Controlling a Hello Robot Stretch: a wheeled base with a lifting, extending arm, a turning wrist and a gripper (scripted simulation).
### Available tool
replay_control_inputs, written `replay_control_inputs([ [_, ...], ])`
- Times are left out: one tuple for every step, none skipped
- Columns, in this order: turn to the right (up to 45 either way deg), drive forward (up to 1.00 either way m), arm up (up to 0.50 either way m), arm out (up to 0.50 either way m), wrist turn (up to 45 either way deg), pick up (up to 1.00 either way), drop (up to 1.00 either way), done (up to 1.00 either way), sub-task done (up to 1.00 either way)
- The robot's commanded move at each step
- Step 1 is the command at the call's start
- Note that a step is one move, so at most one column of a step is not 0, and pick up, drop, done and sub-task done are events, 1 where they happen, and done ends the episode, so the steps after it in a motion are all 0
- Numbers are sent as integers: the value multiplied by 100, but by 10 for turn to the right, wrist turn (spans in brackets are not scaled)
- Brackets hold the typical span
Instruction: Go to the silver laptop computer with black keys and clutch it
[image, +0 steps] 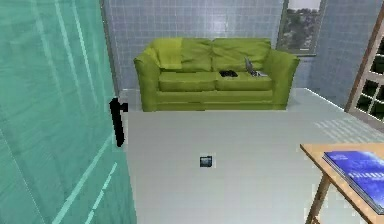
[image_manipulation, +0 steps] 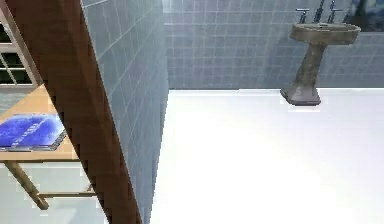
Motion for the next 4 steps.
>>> replay_control_inputs([
  [0, 45, 0, 0, 0, 0, 0, 0, 0],
  [210, 0, 0, 0, 0, 0, 0, 0, 0],
  [0, 80, 0, 0, 0, 0, 0, 0, 0],
  [60, 0, 0, 0, 0, 0, 0, 0, 0],
])
